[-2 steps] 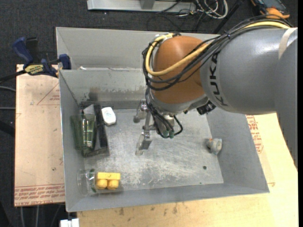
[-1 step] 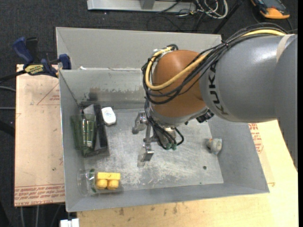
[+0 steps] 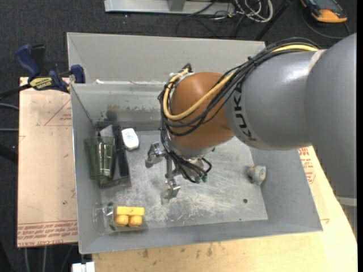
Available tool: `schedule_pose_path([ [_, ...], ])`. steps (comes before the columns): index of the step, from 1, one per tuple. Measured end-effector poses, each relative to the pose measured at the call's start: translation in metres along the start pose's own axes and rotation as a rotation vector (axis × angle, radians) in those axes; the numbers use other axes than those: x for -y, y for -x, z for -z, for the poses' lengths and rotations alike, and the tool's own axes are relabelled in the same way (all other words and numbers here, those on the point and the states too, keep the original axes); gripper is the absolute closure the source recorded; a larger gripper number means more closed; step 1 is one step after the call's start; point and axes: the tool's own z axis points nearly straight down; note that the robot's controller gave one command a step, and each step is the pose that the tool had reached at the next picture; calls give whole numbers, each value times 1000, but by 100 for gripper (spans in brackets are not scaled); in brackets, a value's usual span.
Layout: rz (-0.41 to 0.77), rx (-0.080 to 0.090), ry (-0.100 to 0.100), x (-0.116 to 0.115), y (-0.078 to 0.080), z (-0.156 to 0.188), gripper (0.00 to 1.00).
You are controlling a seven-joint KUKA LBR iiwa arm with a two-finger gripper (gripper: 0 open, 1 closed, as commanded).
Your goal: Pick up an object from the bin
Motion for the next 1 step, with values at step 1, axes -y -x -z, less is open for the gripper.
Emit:
schedule_pose_path([
  [1,-116,-7,-1,-52,-33,-34,0],
])
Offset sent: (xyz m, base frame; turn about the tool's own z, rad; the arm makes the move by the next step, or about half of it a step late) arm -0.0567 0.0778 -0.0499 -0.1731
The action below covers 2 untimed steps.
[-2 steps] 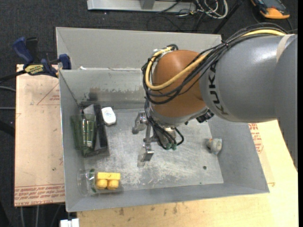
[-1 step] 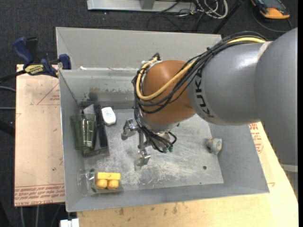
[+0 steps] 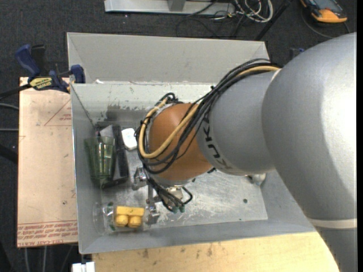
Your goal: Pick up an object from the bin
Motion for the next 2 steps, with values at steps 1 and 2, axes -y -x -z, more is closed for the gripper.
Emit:
schedule_pose_path([
  [1,282,-3,-8,-33,-1,-12,100],
  [2,282,-3,-8,-33,-1,-12,100],
])
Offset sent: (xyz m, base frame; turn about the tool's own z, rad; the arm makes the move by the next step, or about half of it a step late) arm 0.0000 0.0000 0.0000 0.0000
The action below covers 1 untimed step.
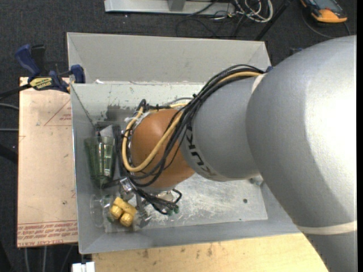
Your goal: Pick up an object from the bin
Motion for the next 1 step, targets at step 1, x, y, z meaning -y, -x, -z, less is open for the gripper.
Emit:
schedule_pose_path([
  [1,62,-9,-1,2,6,-3,100],
])
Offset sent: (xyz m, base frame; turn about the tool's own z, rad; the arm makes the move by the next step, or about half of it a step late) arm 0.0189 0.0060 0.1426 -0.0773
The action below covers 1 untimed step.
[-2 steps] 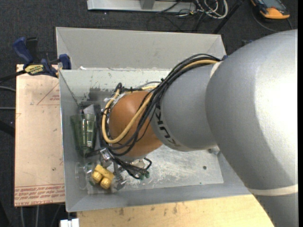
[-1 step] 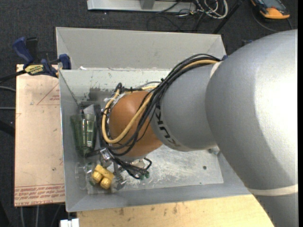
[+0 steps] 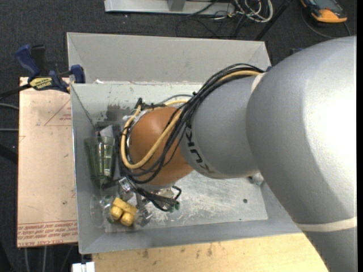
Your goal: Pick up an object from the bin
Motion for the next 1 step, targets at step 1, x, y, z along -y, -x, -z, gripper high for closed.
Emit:
schedule_pose_path([
  [1,13,20,8,3,13,147,100],
])
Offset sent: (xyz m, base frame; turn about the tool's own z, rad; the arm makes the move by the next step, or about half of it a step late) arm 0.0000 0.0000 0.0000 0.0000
